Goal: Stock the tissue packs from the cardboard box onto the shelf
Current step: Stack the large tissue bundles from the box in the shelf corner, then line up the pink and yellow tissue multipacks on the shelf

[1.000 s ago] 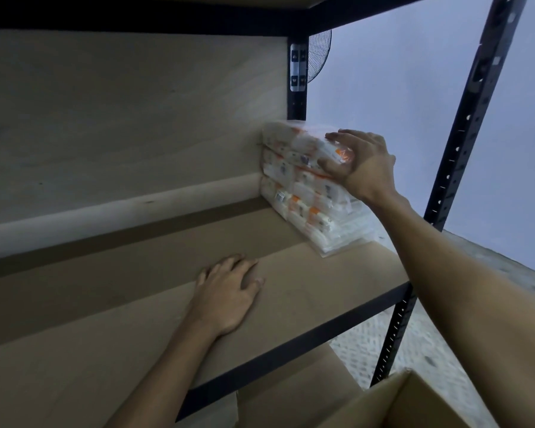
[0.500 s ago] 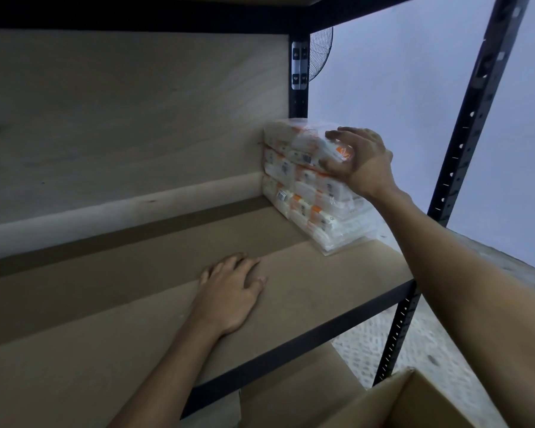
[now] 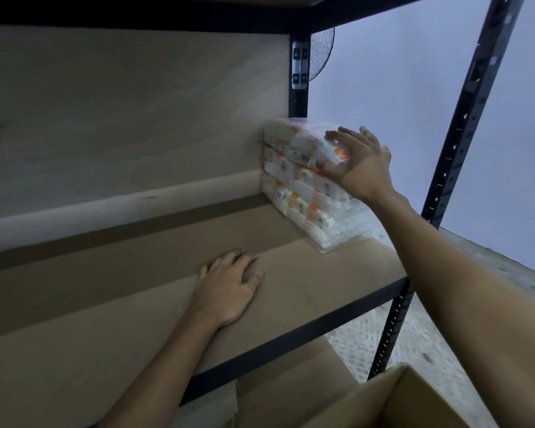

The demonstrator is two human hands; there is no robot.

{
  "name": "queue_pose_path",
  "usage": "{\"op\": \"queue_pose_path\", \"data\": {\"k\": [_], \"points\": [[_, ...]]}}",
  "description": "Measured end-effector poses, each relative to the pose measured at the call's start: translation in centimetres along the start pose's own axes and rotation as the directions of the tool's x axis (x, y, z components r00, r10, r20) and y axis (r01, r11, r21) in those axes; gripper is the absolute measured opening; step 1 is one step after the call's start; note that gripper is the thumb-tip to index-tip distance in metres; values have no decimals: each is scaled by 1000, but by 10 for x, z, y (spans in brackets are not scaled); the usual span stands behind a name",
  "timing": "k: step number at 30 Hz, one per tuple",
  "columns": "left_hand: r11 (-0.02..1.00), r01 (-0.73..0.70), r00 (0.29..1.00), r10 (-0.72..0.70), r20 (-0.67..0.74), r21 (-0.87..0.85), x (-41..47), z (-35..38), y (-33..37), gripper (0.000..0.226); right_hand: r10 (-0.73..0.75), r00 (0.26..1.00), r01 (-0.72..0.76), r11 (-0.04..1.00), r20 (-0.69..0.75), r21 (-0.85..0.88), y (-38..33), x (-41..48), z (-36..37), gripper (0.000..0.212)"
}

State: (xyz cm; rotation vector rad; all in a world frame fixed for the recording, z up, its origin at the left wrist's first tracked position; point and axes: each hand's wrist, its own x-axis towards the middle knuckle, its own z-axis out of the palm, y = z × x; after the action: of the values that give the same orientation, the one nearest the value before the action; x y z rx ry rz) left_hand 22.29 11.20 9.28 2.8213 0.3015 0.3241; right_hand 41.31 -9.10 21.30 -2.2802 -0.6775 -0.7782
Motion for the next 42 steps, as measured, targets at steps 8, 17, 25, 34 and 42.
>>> {"op": "queue_pose_path", "data": {"k": [8,17,25,34,42], "points": [[1000,9,1000,-9,8,7,-1,-4,2,49,-23,1000,23,1000,-1,18,-11,-29,-15,58],[1000,-15,1000,15,0,-12,-18,-18,14,44,-52,989,52,999,138,6,-27,-149,-16,45],[994,-92,993,96,67,-54,-67,-16,32,47,72,894,-42,996,442,-78,-41,-229,-16,40],[974,-216,976,216,-9,-64,-137,1,66,51,98,900,-76,995,424,-68,-53,-294,-46,44],[965,-140,971,177,159,-221,-209,73,92,50,287,762,-206,957,581,-202,-18,-396,-53,52]]}}
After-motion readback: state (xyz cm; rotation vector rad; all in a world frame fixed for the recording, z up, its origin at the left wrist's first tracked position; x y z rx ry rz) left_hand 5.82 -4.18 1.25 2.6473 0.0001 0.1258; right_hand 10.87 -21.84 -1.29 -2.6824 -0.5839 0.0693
